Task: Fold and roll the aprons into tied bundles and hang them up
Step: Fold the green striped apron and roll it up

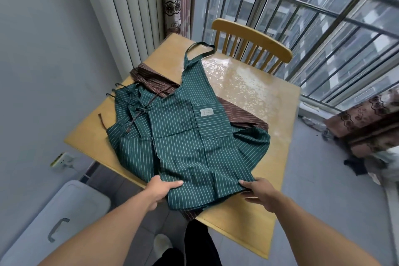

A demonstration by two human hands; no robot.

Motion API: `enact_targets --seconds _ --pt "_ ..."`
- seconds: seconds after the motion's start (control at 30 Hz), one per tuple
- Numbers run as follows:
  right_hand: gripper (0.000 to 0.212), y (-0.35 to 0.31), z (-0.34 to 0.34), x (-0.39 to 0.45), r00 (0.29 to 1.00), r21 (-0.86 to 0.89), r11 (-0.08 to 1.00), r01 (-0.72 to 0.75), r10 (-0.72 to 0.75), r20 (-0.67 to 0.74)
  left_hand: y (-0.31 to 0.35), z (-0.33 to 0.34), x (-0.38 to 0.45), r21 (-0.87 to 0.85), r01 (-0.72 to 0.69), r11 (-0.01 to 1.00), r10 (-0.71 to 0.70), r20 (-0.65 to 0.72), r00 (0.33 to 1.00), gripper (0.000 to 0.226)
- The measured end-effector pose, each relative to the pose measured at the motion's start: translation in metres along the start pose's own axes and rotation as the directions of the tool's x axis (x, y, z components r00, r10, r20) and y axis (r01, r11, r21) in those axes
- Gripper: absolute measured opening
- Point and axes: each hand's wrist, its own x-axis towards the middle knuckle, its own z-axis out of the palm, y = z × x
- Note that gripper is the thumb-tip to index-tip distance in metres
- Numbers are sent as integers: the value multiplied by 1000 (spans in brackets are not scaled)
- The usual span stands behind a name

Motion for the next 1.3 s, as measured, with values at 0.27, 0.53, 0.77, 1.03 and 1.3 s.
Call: enact_targets --seconds 0.27,0.53,0.77,1.03,1.3 --pt "31 7 1 5 999 -114 993 -21 17 -35 -23 -13 6 40 145 989 -147 79 986 100" --pt "26 10 10 11 998 -220 974 -54 45 -46 -30 -6 -9 123 21 992 11 -249 968 48" --pt "26 10 16 8 996 -231 972 -49 32 -77 -24 -6 -11 110 -87 990 97 -95 991 73" --pt "35 10 10 5 997 -212 976 -58 47 -56 -37 -17 4 92 16 996 -8 -85 996 35" --pt "20 -53 49 -26 965 -29 964 264 -264 2 -8 -29 1 389 -138 911 272 -314 910 40"
